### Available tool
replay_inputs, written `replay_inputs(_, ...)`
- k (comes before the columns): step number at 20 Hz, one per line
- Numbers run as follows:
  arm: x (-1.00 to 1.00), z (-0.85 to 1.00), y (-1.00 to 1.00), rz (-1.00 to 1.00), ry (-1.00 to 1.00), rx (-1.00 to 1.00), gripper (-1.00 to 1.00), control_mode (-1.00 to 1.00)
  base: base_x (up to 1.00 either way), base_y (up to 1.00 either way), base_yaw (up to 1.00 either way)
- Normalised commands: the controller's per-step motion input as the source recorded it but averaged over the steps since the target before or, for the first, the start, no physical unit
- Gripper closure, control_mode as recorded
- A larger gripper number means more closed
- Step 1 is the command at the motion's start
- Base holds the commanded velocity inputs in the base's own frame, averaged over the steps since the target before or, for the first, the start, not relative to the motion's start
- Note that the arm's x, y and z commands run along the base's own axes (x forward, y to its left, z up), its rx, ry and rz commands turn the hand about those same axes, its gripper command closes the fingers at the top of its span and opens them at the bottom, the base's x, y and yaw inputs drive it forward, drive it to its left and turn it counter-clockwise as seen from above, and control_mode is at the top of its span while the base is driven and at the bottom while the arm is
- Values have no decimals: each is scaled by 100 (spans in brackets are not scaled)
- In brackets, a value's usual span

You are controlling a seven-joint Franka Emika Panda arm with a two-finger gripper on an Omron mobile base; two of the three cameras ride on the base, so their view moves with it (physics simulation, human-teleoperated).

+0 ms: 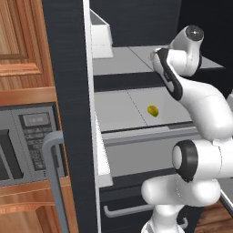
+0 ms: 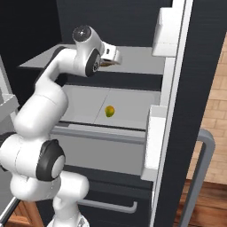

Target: Retrieve the banana and mango from the fridge and place them into the bowl on the dining table.

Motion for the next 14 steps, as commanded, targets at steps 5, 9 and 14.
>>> replay_inputs(5, 75, -7, 0, 0, 2, 0, -100, -100, 0, 0, 0)
replay_inputs(9, 65, 0, -8, 0, 2, 0, -100, -100, 0, 0, 0)
replay_inputs(14, 23, -10, -20, -2, 7, 0, -100, -100, 0, 0, 0)
